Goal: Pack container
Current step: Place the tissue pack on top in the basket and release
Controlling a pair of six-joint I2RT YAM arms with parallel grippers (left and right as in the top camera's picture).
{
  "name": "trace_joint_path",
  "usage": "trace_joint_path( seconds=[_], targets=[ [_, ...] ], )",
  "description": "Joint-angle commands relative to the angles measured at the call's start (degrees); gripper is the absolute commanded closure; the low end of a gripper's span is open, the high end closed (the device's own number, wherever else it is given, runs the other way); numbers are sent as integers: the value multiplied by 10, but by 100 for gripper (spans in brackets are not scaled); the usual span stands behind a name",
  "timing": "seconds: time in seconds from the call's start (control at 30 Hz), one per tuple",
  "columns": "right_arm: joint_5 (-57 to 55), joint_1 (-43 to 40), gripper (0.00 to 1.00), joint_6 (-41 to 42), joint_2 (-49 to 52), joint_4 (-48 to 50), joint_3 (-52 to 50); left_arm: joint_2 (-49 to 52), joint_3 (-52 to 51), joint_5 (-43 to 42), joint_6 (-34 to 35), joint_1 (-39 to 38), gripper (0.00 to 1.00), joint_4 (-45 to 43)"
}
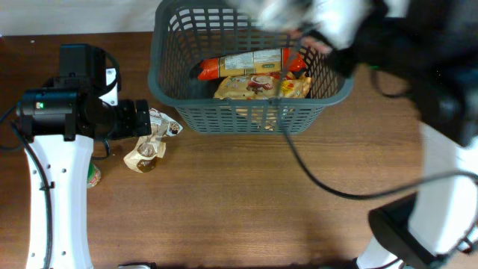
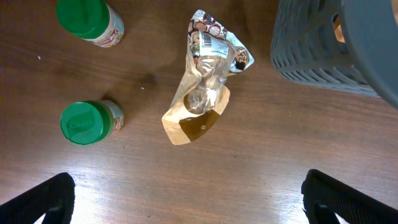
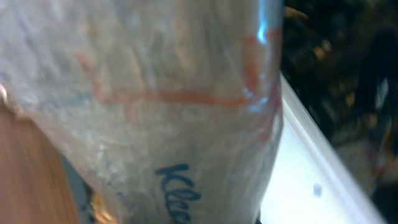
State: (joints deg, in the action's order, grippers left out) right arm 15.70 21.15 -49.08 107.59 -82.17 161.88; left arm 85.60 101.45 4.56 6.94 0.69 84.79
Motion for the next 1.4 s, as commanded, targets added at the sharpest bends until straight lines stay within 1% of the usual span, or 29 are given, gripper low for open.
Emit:
trace_joint_path(
  seconds=[0.0,0.03,0.13,0.2,0.23,0.27,0.47,0.53,0.57,0.63,0.73,0.77,0.8,0.93,1.03,1.2,1.27,1.37],
  targets=[
    [-102,49,96,-166,58,30,-33,-3,0,4,1,2,1,1],
    [-117,52,95,-165,73,49,-43,-3,0,4,1,2,1,1],
    [-114,48,85,-160,129,90,-67,-3,0,4,1,2,1,1],
    [-115,47,84,-120,163,125,-78,-3,0,4,1,2,1,1],
    [-115,47,89,-90,191,149,-84,-3,0,4,1,2,1,1],
    [-120,47,96,-71,209,162,-86,-3,0,4,1,2,1,1],
    [-151,40,96,34,302,207,-87,-3,0,4,1,2,1,1],
    [-151,35,96,47,316,211,-87,-3,0,4,1,2,1,1],
    [-151,31,93,53,327,211,-87,-3,0,4,1,2,1,1],
    [-150,27,60,76,334,211,-87,-3,0,4,1,2,1,1],
    [-152,23,46,95,330,207,-86,-3,0,4,1,2,1,1],
    [-163,23,20,96,322,197,-82,-3,0,4,1,2,1,1],
    [-174,25,1,95,317,187,-78,-3,0,4,1,2,1,1],
    [-276,29,1,109,271,126,-41,-3,0,4,1,2,1,1],
    [-352,23,1,171,219,109,-13,-3,0,4,1,2,1,1],
    [-361,-8,1,205,135,101,-10,-3,0,4,1,2,1,1],
    [-362,-32,1,235,110,98,-10,-3,0,4,1,2,1,1],
    [-360,-99,1,310,80,89,-10,-3,0,14,-9,2,1,5]
  ],
)
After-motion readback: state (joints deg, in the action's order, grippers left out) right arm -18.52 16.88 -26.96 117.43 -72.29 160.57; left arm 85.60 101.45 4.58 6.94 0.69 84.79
